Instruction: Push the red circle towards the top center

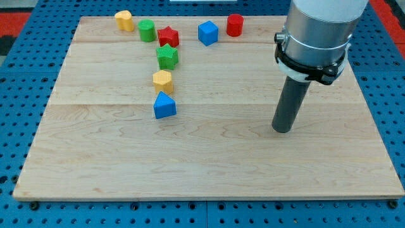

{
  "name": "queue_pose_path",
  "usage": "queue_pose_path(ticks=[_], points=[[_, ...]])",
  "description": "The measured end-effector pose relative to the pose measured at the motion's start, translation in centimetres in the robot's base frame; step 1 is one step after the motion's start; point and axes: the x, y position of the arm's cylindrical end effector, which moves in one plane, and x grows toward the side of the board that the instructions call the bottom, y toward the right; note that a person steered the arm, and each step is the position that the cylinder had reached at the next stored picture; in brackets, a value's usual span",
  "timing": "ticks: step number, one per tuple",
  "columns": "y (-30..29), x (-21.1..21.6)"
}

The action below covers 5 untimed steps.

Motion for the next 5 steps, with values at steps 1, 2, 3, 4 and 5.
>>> queue_pose_path(ticks=[1,2,3,4,5], points=[[0.0,0.0],[-0.6,0.0],[-0.6,-0.1],[-0.4,-3.1],[5.2,-13.2]])
